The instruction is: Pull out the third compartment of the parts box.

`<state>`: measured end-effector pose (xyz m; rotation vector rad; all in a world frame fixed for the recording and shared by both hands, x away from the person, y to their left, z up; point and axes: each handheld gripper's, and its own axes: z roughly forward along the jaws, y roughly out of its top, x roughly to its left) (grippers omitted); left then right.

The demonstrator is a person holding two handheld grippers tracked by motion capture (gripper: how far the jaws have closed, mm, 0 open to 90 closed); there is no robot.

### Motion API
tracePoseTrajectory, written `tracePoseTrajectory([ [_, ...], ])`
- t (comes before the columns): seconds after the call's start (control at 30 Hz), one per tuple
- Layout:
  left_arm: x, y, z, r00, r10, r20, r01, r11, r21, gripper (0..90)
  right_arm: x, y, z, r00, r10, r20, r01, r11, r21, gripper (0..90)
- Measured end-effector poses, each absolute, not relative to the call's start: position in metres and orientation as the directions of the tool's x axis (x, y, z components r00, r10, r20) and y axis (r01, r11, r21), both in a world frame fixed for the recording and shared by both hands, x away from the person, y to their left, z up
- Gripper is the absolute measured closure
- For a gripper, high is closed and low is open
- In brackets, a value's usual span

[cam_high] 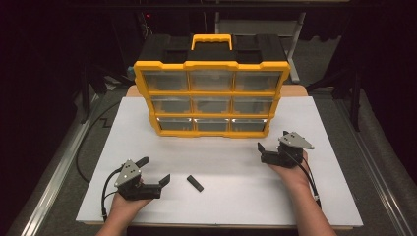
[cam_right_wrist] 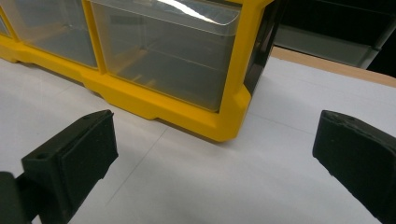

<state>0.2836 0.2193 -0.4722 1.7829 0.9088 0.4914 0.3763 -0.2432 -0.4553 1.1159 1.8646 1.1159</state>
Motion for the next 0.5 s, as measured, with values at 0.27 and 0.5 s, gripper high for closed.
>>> tracePoseTrajectory([
  [0.27, 0.2840, 0.2208, -0.4720, 0.623, 0.777, -0.090, 0.347, -0.172, 0.922, 0.3, 0.3718, -0.2430, -0.4537, -0.404, 0.902, -0.150, 0.323, 0.295, 0.899, 0.0],
  [0.5, 0.2858, 0.2218, -0.4716, 0.627, 0.772, -0.106, 0.363, -0.169, 0.916, 0.7, 0.3690, -0.2452, -0.4546, -0.408, 0.897, -0.172, 0.339, 0.323, 0.883, 0.0],
])
